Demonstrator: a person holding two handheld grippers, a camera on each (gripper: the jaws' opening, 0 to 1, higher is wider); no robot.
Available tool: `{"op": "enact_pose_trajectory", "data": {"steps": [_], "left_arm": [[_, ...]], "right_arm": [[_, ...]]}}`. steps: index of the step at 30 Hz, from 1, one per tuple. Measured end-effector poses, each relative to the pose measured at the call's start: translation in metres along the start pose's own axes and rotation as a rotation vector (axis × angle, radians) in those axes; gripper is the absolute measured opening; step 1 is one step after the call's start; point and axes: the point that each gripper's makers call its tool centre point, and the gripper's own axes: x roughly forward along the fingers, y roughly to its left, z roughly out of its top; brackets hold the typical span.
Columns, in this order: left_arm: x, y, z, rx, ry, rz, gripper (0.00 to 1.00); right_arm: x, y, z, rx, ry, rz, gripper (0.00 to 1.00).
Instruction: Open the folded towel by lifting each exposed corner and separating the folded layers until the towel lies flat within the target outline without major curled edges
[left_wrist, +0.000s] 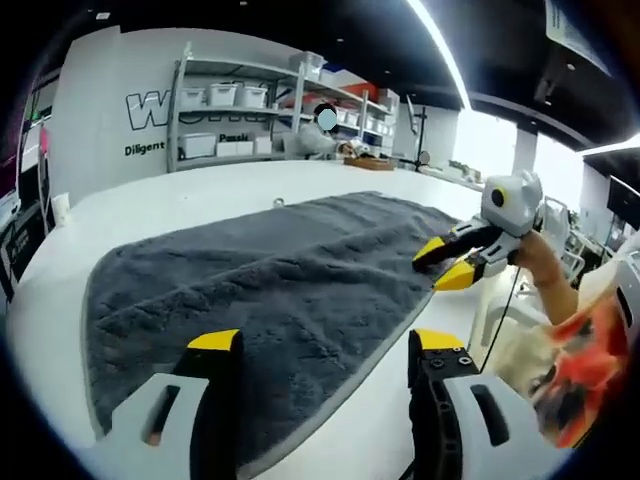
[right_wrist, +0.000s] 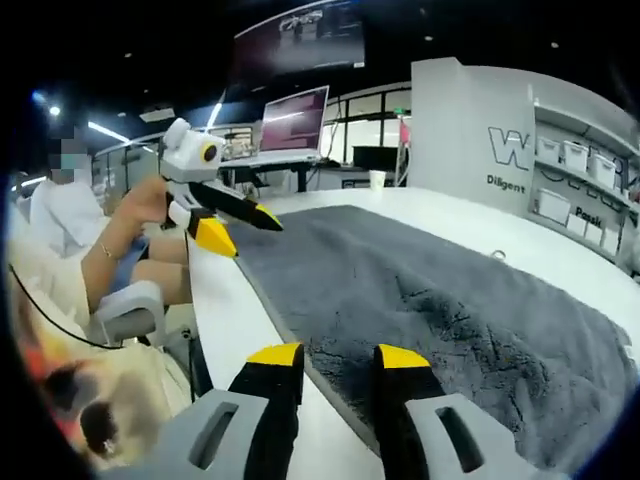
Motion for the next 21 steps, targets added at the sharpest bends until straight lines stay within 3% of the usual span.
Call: {"op": "enact_pose_trajectory", "data": {"steps": [6, 9, 21], "left_arm": [[0.012, -0.012, -0.002, 0.007, -0.003, -0.045, 0.41], [0.018, -0.017, -0.017, 0.055, 0.068, -0.056, 0.34], [0.013, -0.025, -0.023, 0.077, 0.11, -0.097, 0.28]], "right_arm": [[0.002, 0.007, -0.002, -0.011, 0.006, 0.018, 0.13], [0.003, 0.012, -0.006, -0.026, 0.023, 0.033, 0.13], [-0.002, 0.017, -0.009, 0.002, 0.035, 0.067, 0.07]]}}
